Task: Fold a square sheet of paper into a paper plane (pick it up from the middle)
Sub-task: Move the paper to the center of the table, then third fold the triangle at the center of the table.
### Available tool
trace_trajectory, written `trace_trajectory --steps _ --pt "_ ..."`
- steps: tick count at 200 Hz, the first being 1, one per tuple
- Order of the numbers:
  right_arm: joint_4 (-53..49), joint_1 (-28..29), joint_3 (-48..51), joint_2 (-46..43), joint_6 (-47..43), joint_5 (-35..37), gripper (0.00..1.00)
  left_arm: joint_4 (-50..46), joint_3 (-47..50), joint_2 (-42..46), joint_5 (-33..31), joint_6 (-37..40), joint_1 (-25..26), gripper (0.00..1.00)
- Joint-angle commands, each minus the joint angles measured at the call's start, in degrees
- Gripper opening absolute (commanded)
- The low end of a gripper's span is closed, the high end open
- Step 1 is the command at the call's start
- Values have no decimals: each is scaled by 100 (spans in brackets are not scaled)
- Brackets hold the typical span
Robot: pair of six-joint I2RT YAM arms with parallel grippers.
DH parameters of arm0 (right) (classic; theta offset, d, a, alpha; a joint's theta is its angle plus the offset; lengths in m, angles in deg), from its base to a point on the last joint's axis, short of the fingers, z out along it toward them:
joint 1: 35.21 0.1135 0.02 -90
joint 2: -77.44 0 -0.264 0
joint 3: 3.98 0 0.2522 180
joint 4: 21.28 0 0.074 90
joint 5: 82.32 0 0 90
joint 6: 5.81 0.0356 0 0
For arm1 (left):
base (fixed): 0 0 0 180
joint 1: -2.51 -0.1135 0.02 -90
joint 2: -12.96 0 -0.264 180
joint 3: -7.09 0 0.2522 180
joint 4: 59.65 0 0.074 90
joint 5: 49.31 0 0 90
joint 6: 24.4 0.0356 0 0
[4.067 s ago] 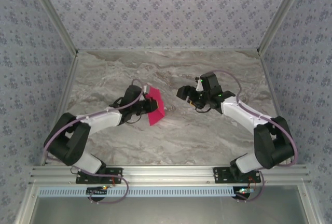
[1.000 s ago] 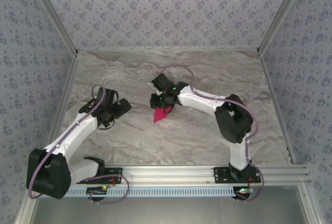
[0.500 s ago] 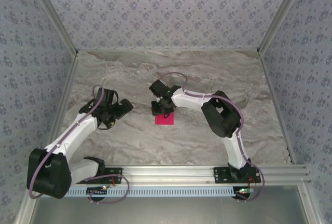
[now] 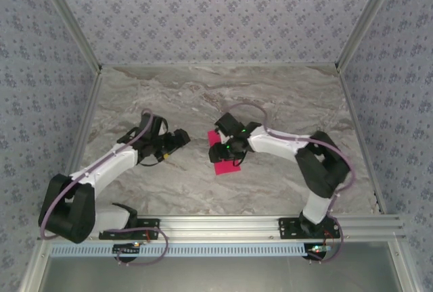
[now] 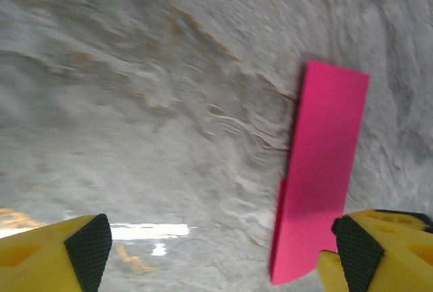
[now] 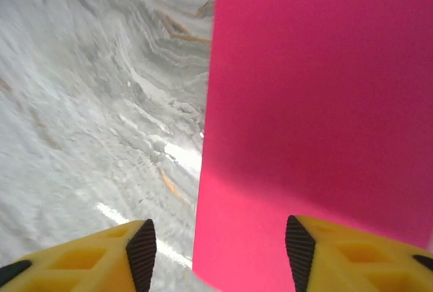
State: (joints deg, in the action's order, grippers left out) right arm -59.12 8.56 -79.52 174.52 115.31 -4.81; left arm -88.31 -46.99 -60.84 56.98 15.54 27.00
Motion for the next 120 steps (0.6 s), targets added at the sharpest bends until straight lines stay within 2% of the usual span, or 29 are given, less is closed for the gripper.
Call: trace_trajectory --steps 1,33,54,74,120 --pt "395 -399 521 -771 691 14 64 851 -206 -264 319 -57 363 83" --pt "747 -1187 1497 -1575 1008 -263 71 1528 -498 -964 381 -177 905 67" --pt "988 -1559 1895 -1709 1011 -853 72 1717 -832 -1515 468 -224 1136 57" --pt "1219 -1686 2151 -1660 993 -1304 72 1806 -1146 -1969 557 -225 1271 49" --pt "1619 -1694 2459 -1429 973 -1895 68 1815 -1400 -2477 573 -253 1343 46"
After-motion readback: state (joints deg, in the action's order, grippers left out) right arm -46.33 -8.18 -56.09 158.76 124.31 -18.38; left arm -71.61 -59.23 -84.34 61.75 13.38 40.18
